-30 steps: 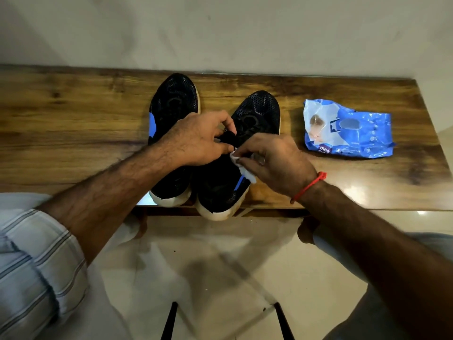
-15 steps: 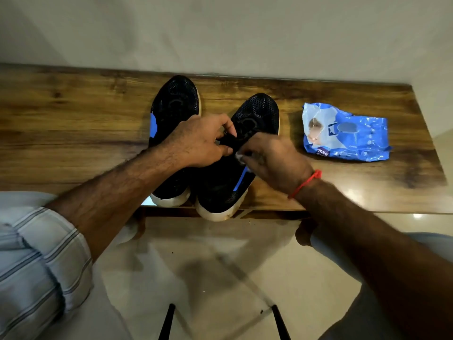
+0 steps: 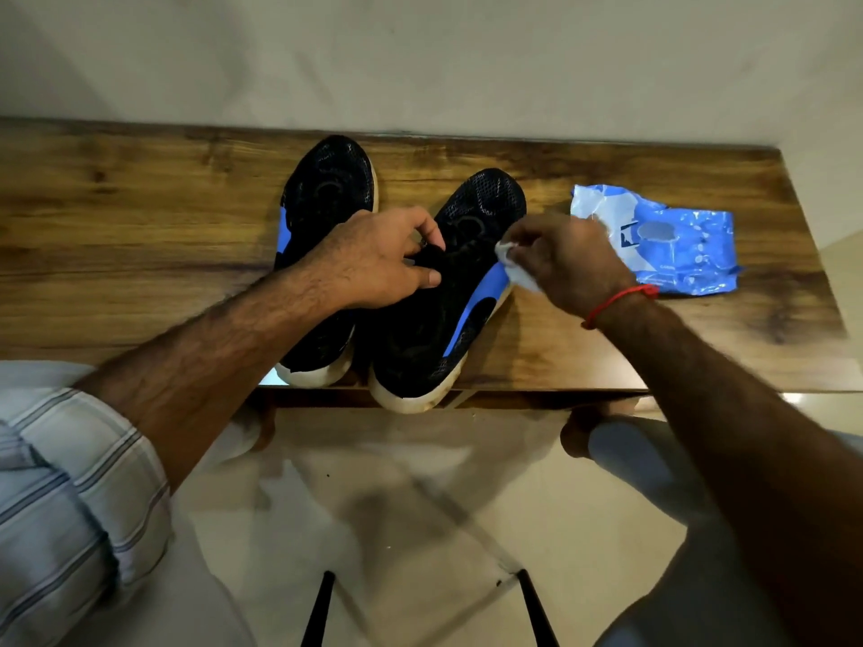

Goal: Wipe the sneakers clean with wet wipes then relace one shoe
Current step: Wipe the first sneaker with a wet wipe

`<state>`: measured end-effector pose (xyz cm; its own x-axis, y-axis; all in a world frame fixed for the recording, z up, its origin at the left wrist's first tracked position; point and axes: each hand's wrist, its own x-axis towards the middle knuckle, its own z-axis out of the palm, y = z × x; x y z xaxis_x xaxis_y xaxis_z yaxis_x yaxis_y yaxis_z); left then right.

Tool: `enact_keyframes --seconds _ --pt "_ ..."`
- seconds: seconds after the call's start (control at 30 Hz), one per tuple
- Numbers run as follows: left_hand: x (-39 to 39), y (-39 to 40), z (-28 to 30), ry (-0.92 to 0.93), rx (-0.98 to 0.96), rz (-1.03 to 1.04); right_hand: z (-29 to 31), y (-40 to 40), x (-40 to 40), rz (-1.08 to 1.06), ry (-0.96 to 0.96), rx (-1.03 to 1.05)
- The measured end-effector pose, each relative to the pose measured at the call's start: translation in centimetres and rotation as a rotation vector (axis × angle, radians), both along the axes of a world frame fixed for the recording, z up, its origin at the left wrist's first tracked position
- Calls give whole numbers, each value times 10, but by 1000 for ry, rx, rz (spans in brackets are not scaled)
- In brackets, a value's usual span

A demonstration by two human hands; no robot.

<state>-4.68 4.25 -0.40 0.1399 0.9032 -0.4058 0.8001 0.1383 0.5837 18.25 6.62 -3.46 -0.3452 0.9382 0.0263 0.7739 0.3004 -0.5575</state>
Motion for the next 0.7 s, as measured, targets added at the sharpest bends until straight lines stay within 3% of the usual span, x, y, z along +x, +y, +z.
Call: enact_keyframes --seconds 0.13,0.37,0.7 --pt "-2 -1 3 -55 -13 0 0 -2 3 -49 97 10" --pt "1 -1 4 -37 23 9 -2 -13 -11 101 -22 -23" --pt "6 -3 -1 -71 71 117 -9 -21 -20 -97 144 -72"
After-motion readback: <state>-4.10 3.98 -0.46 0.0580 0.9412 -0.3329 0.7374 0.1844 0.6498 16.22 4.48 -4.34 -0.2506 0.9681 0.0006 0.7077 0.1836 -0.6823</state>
